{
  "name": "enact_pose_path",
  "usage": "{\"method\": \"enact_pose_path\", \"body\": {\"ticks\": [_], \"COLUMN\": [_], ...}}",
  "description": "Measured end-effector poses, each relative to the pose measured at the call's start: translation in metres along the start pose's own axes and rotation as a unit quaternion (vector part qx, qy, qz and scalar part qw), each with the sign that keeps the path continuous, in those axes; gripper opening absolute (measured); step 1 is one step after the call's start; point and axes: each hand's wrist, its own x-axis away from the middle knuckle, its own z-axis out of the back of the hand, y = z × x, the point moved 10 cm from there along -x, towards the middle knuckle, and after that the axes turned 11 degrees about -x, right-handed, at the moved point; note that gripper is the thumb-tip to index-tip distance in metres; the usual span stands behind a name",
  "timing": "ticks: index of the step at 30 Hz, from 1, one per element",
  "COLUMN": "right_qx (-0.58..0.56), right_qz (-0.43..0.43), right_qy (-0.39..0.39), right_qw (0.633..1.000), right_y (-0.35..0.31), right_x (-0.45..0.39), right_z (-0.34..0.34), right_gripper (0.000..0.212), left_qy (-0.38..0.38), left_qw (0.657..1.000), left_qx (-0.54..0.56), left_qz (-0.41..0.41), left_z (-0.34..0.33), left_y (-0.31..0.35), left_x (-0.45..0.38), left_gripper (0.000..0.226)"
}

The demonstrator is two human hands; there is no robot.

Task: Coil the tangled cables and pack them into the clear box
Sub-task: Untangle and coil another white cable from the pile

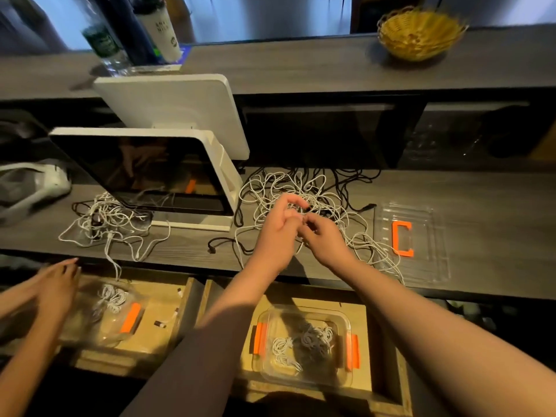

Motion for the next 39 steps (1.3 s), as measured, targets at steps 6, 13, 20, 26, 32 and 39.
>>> {"method": "enact_pose_path", "body": {"ticks": [6, 13, 20, 26, 32, 39], "right_qx": [0.043, -0.005, -0.059, -0.045, 0.130, 0.223], "right_qz": [-0.081, -0.132, 0.036, 0.140, 0.094, 0.122], "right_qy": [0.052, 0.032, 0.118, 0.108, -0.044, -0.069], "right_qw": [0.994, 0.991, 0.991, 0.983, 0.986, 0.965], "right_y": [0.038, 0.036, -0.057, -0.128, -0.117, -0.114], "right_x": [-0.022, -0.036, -0.048, -0.034, -0.016, 0.004], "right_z": [0.024, 0.061, 0.105, 0.110, 0.061, 0.041], "right_gripper": [0.011, 0.010, 0.019, 0.024, 0.025, 0.023], "left_qy": [0.073, 0.115, 0.089, -0.009, 0.002, -0.043], "left_qw": [0.990, 0.983, 0.982, 0.975, 0.983, 0.994], "left_qx": [0.122, 0.137, 0.027, -0.065, -0.129, -0.092], "left_qz": [0.003, 0.042, 0.164, 0.213, 0.134, 0.050], "left_z": [0.036, 0.051, 0.039, 0.014, 0.023, 0.003], "left_y": [0.022, 0.007, -0.046, -0.065, -0.032, 0.000], "left_x": [0.022, 0.036, 0.030, 0.011, -0.001, 0.001], "left_gripper": [0.026, 0.029, 0.028, 0.021, 0.032, 0.038]}}
